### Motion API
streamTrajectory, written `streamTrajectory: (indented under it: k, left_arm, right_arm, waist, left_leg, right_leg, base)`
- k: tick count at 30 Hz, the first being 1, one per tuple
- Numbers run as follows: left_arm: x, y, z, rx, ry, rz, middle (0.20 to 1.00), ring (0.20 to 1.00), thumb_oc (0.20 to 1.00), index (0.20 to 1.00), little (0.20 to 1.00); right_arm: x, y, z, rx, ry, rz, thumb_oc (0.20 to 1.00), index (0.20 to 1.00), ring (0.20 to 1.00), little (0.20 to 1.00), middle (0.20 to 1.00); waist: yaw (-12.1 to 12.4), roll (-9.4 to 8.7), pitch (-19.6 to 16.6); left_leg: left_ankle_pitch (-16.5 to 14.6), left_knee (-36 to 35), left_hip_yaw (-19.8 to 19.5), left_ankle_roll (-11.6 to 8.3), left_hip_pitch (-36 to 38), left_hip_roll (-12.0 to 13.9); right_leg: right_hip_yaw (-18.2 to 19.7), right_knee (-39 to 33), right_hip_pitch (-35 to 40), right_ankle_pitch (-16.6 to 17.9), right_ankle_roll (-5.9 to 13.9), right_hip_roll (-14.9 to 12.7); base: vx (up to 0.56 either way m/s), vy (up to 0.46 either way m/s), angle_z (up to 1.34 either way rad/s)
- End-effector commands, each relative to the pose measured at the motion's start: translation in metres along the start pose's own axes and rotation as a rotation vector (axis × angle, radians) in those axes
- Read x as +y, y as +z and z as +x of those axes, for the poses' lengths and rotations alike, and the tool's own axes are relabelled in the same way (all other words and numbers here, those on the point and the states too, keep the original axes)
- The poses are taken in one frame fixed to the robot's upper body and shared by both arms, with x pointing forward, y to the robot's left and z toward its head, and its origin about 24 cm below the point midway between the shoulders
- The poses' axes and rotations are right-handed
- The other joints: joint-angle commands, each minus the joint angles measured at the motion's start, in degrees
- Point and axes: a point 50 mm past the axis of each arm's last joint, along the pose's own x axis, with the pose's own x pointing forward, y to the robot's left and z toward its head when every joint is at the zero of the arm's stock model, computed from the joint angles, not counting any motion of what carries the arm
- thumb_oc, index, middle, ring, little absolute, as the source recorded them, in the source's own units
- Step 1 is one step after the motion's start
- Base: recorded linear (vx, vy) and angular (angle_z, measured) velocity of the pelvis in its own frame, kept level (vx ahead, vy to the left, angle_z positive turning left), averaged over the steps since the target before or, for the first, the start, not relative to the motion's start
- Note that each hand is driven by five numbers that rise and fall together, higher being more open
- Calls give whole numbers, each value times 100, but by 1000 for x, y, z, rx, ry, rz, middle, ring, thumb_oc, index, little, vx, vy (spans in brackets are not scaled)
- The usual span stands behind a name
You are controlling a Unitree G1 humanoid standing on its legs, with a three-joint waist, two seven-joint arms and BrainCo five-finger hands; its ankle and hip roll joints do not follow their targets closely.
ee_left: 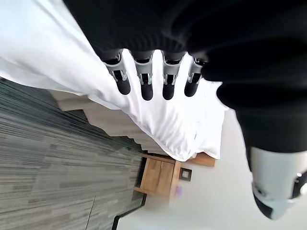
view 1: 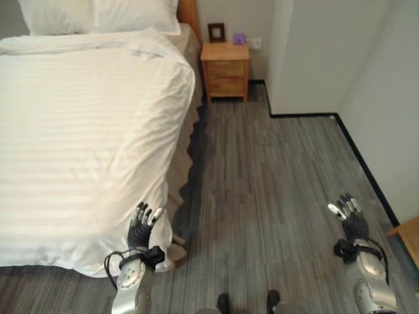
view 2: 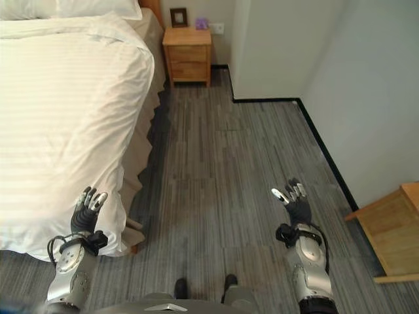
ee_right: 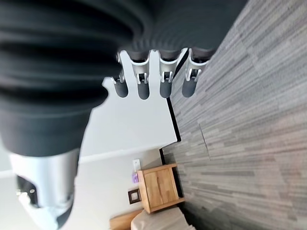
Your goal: Making the bed.
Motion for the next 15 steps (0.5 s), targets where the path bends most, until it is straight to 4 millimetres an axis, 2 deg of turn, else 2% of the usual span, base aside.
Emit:
streamTrajectory:
  k: [1,2,3,4,5,6,8,9,10,11,12,13,14,15]
  left_arm:
    - [4,42,9,-189,-32,8,1000,1000,1000,1000,1000]
    - [4,42,9,-188,-32,8,1000,1000,1000,1000,1000]
    - [4,51,13,-228,-36,-8,1000,1000,1000,1000,1000]
    - [4,51,13,-228,-36,-8,1000,1000,1000,1000,1000]
    - [7,59,14,-265,-24,-7,1000,1000,1000,1000,1000]
    - [6,60,14,-270,-30,-20,1000,1000,1000,1000,1000]
    - [8,56,13,-260,-22,-23,1000,1000,1000,1000,1000]
    - [8,51,10,-250,-18,-40,1000,1000,1000,1000,1000]
    - [8,45,9,-225,-3,-59,1000,1000,1000,1000,1000]
    - [7,44,9,-223,3,-87,1000,1000,1000,1000,1000]
    - [6,42,8,-210,-20,-130,1000,1000,1000,1000,1000]
    - [6,43,8,-210,-20,-129,1000,1000,1000,1000,1000]
    - [5,41,7,-203,-23,-130,1000,1000,1000,1000,1000]
    - [2,34,6,-170,-22,-148,1000,1000,1000,1000,1000]
  right_arm:
    - [-8,16,0,-90,-10,-36,1000,1000,1000,1000,1000]
    - [-8,16,0,-90,-10,-37,1000,1000,1000,1000,1000]
    - [-21,10,-7,-64,-56,-53,1000,1000,1000,1000,1000]
    - [-21,10,-7,-64,-56,-54,1000,1000,1000,1000,1000]
    - [-34,3,-16,-27,-84,-106,1000,1000,1000,1000,1000]
    - [-35,-1,-20,-7,-65,-127,1000,1000,1000,1000,1000]
    - [-34,-3,-21,2,-58,-131,1000,1000,1000,1000,1000]
    - [-34,-5,-21,5,-63,-104,1000,1000,1000,1000,1000]
    - [-36,-5,-20,4,-82,-40,1000,1000,1000,1000,1000]
    - [-36,-3,-18,-20,-98,44,1000,1000,1000,1000,1000]
    - [-37,-1,-19,-47,-117,122,1000,1000,1000,1000,1000]
    - [-37,-1,-19,-47,-117,122,1000,1000,1000,1000,1000]
    - [-40,1,-18,-43,-126,97,1000,1000,1000,1000,1000]
    - [-42,4,-14,-46,-141,86,1000,1000,1000,1000,1000]
  waist:
    - [-265,-136,-17]
    - [-274,-104,-7]
    - [-537,-164,-26]
    - [-542,-121,-16]
    - [-699,-157,-80]
    - [-679,-175,-158]
    - [-683,-187,-190]
    - [-698,-141,-224]
    - [-653,-213,-243]
    - [-624,-310,-216]
    - [-411,-489,-60]
    - [-415,-499,-65]
    - [-314,-549,-8]
    - [-71,-577,52]
  left_leg:
    - [-756,99,-393,-38,518,-3]
    - [-769,84,-402,-46,552,33]
    - [-944,-9,-633,-191,934,96]
    - [-961,-28,-636,-198,972,146]
    - [-1150,-80,-744,-331,1284,323]
    - [-979,182,-815,-429,1286,413]
    - [-935,360,-825,-463,1220,471]
    - [-327,1279,-811,-655,1050,553]
    - [231,2379,-725,-727,521,571]
    - [608,3363,-605,-741,10,655]
    - [575,4577,-224,-629,-823,799]
    - [582,4590,-226,-621,-848,789]
    - [415,4990,-157,-618,-1237,666]
    - [126,4921,-79,-568,-1900,459]
  right_leg:
    - [-141,-1847,83,1013,-16,-131]
    - [-171,-1885,136,1014,-19,-100]
    - [252,-2874,-27,1189,48,99]
    - [217,-2943,41,1206,48,141]
    - [324,-3362,-12,1328,144,161]
    - [242,-3257,138,1289,110,200]
    - [136,-3259,232,1291,45,201]
    - [161,-3212,446,1299,-109,367]
    - [64,-3169,716,1162,-287,424]
    - [-23,-3290,1003,1113,-441,450]
    - [-128,-3443,1593,823,-745,518]
    - [-130,-3447,1580,834,-744,506]
    - [-118,-3505,1801,707,-797,526]
    - [-50,-3696,2242,584,-787,564]
  base:
    - [442,-52,-9]
    - [572,-145,8]
    - [422,-109,14]
    - [769,-263,41]
    - [592,-267,61]
    - [577,-272,75]
    - [306,-157,73]
    - [443,-263,49]
    - [492,-363,28]
    - [601,-553,29]
    - [437,-427,64]
    - [422,-355,83]
    - [457,-183,26]
    - [640,-202,-14]
